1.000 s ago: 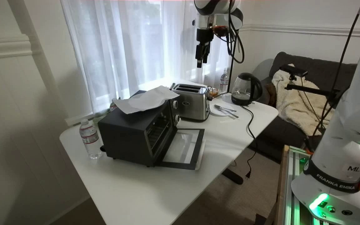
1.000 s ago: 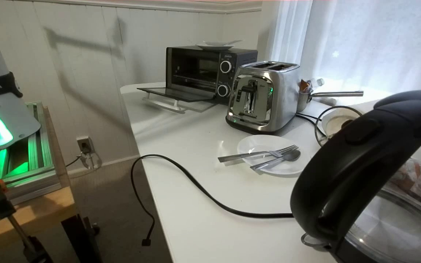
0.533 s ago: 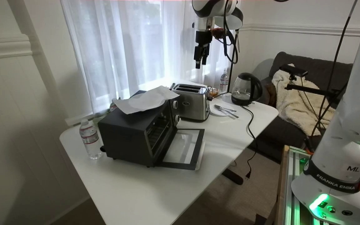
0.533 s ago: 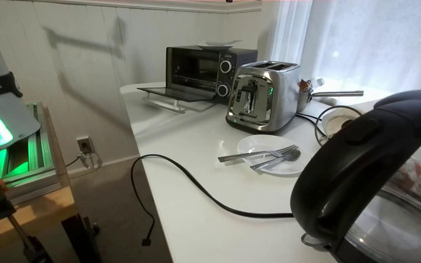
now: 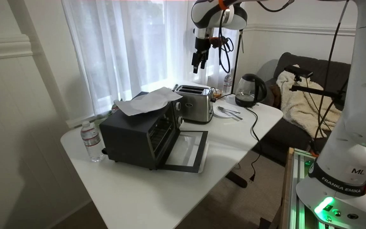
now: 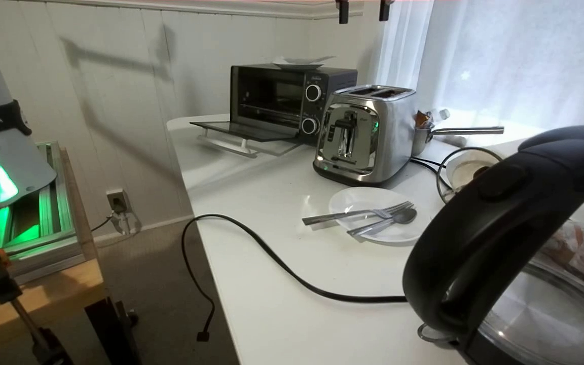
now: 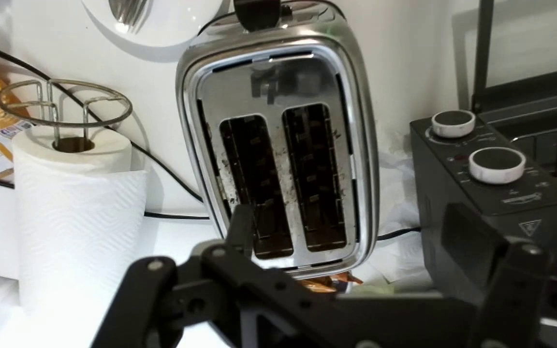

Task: Move the toaster to the right

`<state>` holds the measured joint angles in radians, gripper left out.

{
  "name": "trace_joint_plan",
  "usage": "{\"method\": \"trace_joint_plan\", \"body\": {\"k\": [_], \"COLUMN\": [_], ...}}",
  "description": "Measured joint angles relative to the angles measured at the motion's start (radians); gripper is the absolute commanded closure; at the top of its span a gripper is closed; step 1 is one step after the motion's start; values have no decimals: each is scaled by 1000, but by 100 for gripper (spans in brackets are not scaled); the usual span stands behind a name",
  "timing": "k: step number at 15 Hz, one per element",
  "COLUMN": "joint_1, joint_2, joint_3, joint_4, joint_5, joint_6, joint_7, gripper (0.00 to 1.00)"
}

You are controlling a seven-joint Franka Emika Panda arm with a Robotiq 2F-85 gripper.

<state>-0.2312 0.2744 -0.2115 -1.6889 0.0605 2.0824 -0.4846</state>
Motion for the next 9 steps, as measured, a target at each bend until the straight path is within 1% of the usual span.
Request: {"method": "trace_joint_plan", "body": {"k": [2, 3, 9], "joint_1": [-23, -35, -117], "joint_2": [73, 108, 291], "joint_3": [4, 7, 54], "joint_4": [51, 83, 267], "joint_5": [16, 19, 22], "joint_6": [36, 35, -4], "joint_7": [3, 4, -7], "gripper": [0, 0, 0]}}
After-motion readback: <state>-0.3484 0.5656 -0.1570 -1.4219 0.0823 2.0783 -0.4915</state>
